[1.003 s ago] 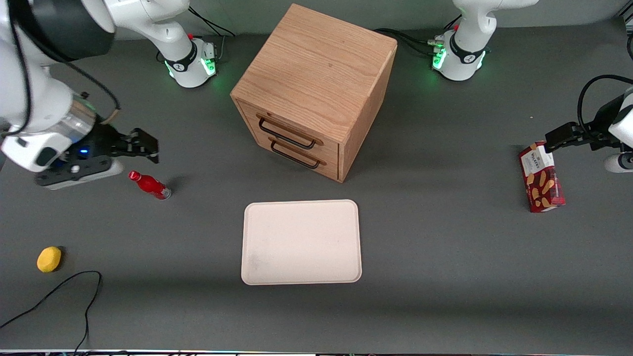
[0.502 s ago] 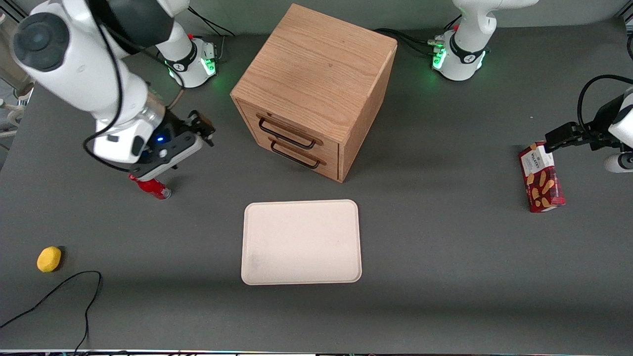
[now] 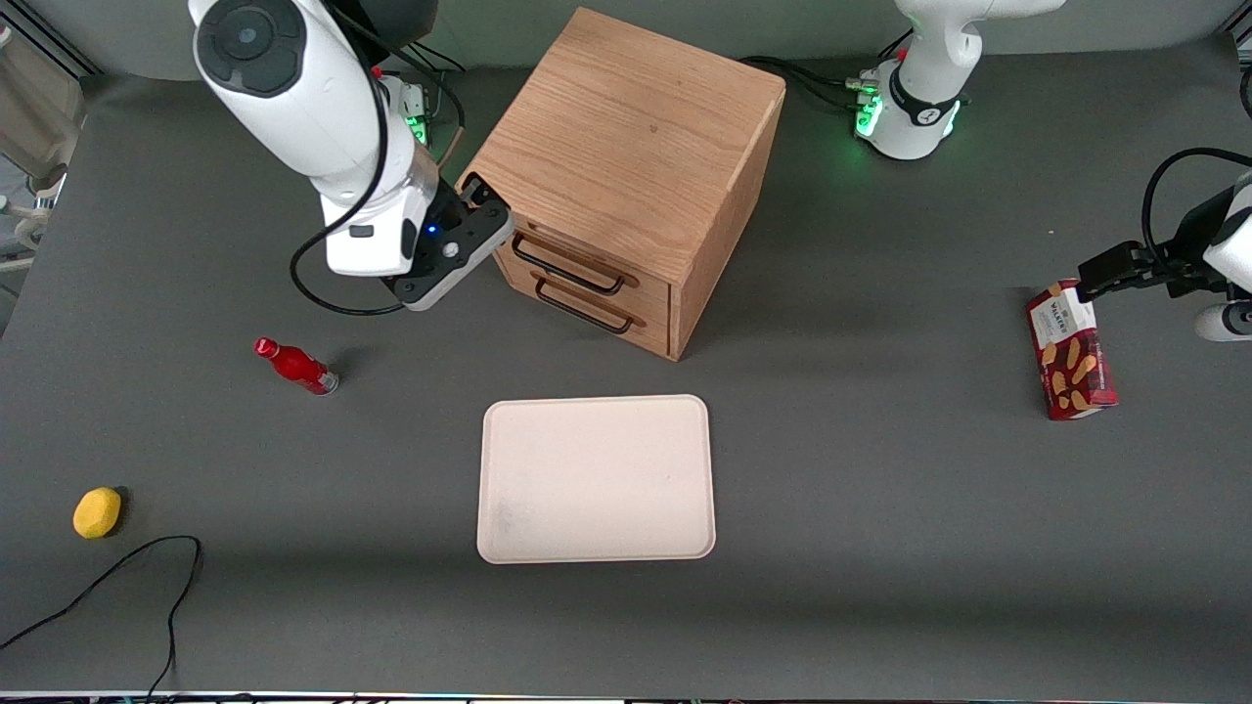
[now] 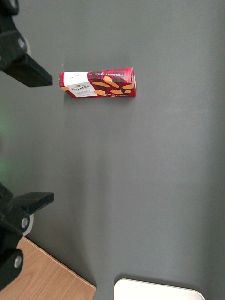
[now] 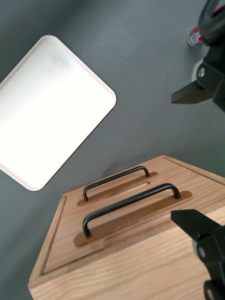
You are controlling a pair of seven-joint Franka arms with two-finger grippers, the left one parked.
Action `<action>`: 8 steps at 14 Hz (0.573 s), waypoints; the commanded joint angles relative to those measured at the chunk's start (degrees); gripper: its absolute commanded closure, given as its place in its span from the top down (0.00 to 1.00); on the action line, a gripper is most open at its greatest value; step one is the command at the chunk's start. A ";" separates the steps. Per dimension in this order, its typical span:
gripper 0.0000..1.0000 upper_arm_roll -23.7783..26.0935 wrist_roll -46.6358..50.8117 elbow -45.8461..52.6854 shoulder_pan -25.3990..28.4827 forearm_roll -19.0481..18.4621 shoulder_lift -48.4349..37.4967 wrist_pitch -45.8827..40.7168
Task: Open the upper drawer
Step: 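Move the right gripper toward the upper drawer's black handle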
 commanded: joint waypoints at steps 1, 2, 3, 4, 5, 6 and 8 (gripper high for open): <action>1.00 0.65 -1.61 1.50 0.55 -0.08 1.41 -0.26; 1.00 0.91 -1.70 1.50 0.55 0.01 1.50 -0.26; 1.00 1.79 -2.23 1.50 0.64 0.01 1.94 -0.26; 1.00 2.66 -3.36 1.50 0.55 0.01 2.12 -0.26; 1.00 2.85 -3.81 1.50 0.55 0.09 2.21 -0.26; 1.00 3.46 -5.47 1.50 0.64 0.18 2.21 -0.26; 1.00 3.99 -7.06 1.50 0.55 0.45 2.21 -0.26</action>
